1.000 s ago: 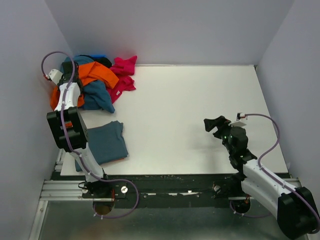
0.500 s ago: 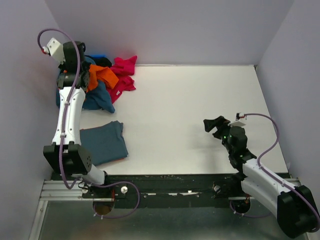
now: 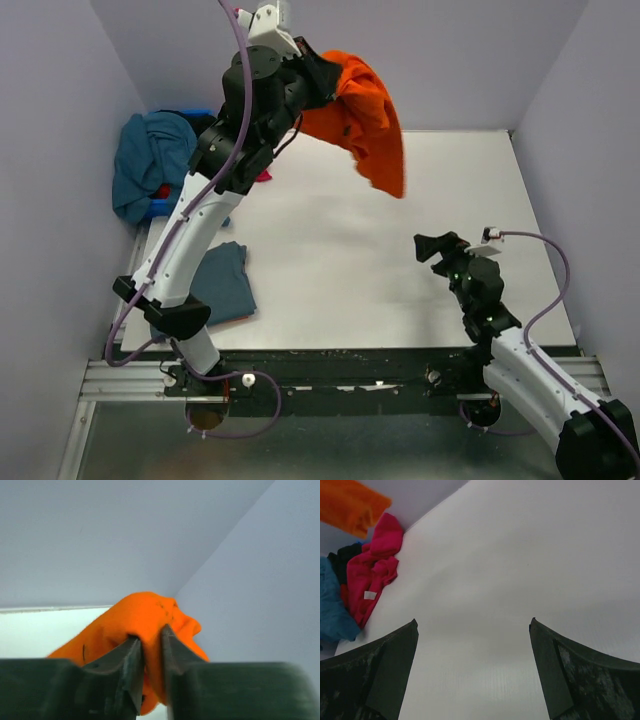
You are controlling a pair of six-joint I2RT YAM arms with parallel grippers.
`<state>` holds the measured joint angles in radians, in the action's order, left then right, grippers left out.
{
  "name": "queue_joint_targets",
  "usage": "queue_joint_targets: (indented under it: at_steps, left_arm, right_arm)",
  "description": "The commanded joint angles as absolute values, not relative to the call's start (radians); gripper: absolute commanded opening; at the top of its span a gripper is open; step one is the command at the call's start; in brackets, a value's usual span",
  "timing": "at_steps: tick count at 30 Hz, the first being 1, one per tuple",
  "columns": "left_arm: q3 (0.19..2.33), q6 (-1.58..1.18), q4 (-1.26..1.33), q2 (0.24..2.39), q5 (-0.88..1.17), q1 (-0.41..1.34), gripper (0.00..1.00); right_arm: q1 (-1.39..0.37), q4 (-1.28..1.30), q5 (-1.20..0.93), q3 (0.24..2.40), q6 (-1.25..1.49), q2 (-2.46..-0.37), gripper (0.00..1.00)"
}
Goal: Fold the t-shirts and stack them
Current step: Move the tshirt to the center of the board
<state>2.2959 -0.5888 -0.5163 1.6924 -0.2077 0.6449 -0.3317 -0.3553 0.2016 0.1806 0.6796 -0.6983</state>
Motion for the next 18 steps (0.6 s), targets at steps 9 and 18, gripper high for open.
queue_joint_targets:
  at_steps: [9,18]
  left_arm:
    - [1.469,-0.658,-0.416,1.439,-0.362,0.554,0.99]
    - [1.088,-0.609,-0.238,1.428,-0.112,0.574,0.93]
  right_arm:
    - [-0.328,-0.209,0.359,0.201,0.630,-0.574,1.00]
    - [-0.328,-0.149,0.397,0.279,0.618,-0.702,0.89]
